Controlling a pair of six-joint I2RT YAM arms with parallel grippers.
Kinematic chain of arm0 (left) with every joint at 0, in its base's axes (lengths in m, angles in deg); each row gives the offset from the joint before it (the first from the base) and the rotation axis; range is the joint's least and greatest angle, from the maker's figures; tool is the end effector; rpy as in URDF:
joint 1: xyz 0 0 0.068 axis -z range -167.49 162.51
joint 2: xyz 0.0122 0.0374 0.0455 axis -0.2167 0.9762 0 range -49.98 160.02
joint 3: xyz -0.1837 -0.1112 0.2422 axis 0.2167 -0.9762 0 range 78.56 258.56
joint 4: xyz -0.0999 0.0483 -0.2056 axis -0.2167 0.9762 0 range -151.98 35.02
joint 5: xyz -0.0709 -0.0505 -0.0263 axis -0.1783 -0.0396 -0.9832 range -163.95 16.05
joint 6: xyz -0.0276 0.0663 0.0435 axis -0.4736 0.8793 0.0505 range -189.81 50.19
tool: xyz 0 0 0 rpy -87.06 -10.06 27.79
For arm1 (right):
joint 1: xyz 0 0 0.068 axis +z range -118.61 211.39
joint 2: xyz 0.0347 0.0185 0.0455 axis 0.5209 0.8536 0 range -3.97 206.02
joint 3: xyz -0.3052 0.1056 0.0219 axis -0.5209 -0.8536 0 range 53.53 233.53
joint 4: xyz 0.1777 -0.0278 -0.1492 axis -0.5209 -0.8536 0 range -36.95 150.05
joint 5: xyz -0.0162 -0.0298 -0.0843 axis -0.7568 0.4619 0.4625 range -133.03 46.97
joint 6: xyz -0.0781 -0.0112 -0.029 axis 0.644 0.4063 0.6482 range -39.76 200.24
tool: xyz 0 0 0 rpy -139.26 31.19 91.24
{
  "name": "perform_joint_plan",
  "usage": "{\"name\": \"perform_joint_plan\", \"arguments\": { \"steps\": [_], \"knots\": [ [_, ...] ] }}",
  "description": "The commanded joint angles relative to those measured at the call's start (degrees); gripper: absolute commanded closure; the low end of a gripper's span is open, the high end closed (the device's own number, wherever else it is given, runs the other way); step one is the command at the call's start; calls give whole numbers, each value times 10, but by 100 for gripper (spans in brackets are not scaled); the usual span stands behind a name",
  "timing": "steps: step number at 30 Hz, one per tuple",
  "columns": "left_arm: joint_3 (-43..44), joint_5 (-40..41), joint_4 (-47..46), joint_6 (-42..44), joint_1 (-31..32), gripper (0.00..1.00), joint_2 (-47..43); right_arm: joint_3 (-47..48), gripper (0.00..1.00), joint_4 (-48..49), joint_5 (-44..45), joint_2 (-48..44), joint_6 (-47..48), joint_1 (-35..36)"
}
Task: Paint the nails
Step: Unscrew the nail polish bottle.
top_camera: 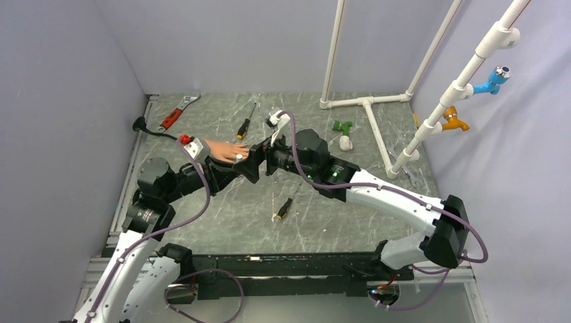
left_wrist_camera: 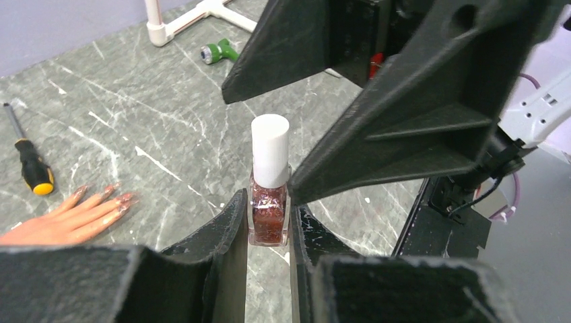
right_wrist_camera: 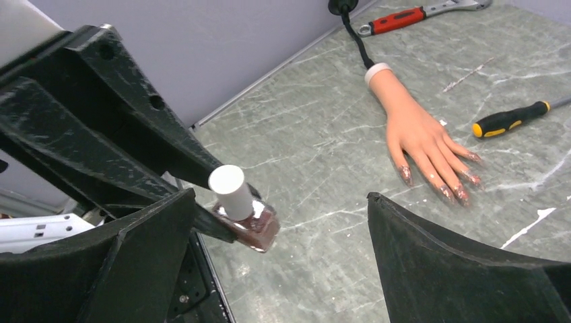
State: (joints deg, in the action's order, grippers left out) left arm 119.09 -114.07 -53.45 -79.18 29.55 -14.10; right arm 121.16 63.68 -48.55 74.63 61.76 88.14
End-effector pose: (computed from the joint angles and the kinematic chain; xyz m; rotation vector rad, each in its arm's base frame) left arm 0.0848 -0.0755 0.3673 0.6569 1.5727 -0.9176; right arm 0.1729 0.2766 0.4227 -0.6670 1.6880 1.0429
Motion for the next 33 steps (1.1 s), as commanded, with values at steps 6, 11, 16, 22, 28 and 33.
{"name": "perform_joint_plan", "arguments": {
  "steps": [6, 11, 16, 22, 28, 33],
  "knots": [
    [27, 49, 0, -22, 1, 100, 10, 61, 19, 20, 13, 22, 21, 19],
    [26, 49, -3, -23, 1, 100, 9, 74, 31, 12, 8, 39, 20, 23],
    [24, 49, -3, -22, 1, 100, 6, 77, 41, 15, 6, 49, 15, 24],
    [25, 48, -2, -24, 1, 100, 10, 78, 68, 11, 1, 51, 17, 23],
    [24, 44, -8, -28, 1, 100, 9, 65, 95, 14, -45, 49, 61, 23],
    [23, 25, -12, -19, 1, 100, -1, 46, 100, 9, -96, 37, 91, 23]
  ]
}}
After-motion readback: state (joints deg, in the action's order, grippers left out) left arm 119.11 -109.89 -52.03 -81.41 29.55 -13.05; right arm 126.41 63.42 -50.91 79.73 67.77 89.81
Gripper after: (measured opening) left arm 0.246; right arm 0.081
